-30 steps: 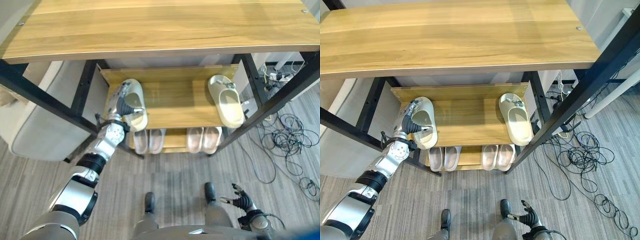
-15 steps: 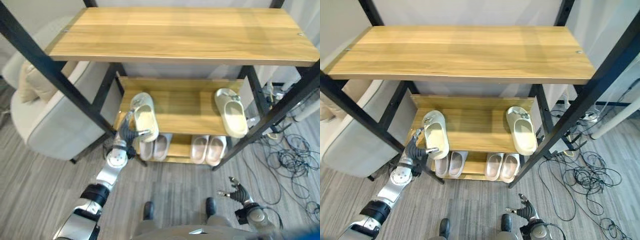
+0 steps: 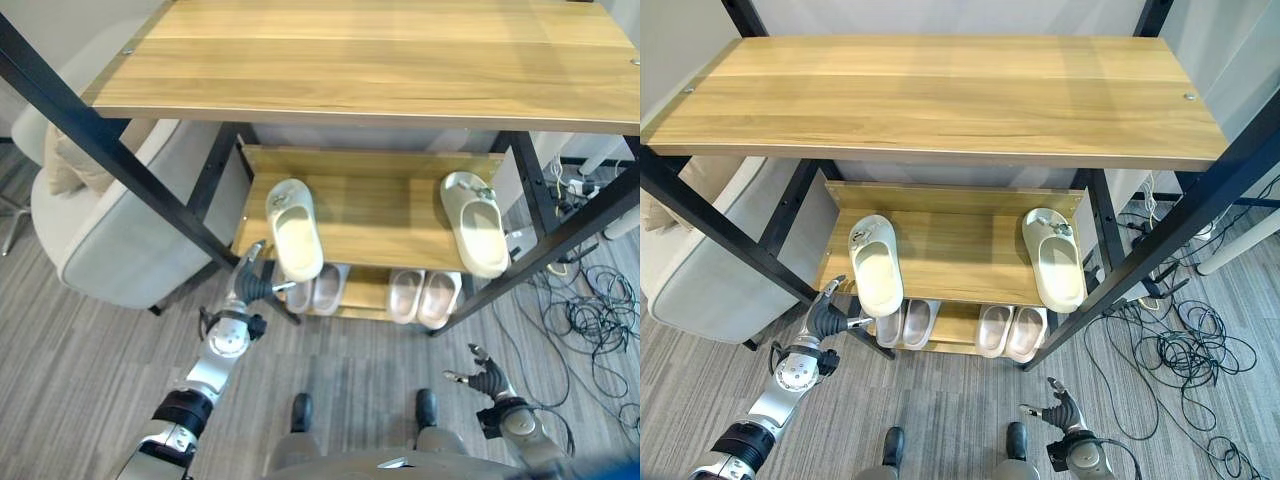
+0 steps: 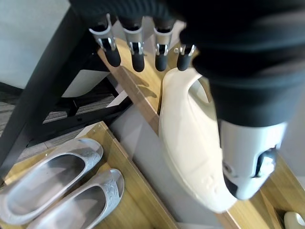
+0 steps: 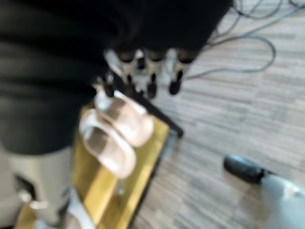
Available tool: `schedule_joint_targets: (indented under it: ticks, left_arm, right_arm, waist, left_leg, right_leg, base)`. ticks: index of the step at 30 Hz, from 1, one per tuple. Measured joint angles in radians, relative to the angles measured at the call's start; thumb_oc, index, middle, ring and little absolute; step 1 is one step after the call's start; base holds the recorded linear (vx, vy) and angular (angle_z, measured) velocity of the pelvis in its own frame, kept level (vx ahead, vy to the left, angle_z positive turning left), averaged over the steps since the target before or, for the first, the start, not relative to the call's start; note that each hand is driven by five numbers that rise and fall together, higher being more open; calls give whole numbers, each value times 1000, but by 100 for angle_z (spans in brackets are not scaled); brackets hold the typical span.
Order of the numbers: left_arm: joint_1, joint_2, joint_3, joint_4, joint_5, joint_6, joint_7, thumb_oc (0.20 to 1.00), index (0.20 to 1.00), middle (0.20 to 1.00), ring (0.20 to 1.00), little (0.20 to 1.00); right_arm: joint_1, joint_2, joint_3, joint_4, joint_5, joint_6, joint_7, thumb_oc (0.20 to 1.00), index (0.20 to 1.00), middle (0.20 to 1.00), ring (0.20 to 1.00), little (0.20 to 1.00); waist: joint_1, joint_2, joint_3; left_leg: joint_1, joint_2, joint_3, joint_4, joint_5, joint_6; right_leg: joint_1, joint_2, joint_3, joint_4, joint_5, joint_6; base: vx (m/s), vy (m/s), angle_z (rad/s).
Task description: Arrange the slippers neatly on the shoe rack.
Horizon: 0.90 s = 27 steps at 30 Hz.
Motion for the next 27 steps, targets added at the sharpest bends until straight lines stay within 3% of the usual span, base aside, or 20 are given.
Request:
schedule_joint_targets:
  ticks: [5,16,27]
  left_arm:
    - [-61,36,59,-129,21,16,66,1000,1000,1000,1000,1000]
    - [-212,69,56,-87,71,50,123,1000,1000,1000,1000,1000]
    - [-395,114,5,31,110,112,190,1000,1000,1000,1000,1000]
  right_arm:
    - [3,3,9,-27,0,0,1,1000,1000,1000,1000,1000]
    - [-7,2,53,-46,-12,5,20,1000,1000,1000,1000,1000]
    - [-76,0,79,-79,-19,6,-1,1000,1000,1000,1000,1000]
  waist:
    - [4,1,23]
    - [-1,4,28]
    - [-27,-12,136]
  left_leg:
    - [-18,-1,-14,0,5,-2]
    - [-48,-1,-16,0,11,-5]
    - [-106,-2,-11,1,27,-8]
  right_leg:
    - [-7,0,-13,0,0,0]
    - [-36,0,-15,0,3,1]
    - [-102,1,-8,2,22,-4]
  base:
    - [-1,-5,7]
    - [-19,1,0]
    - [-28,8,-1]
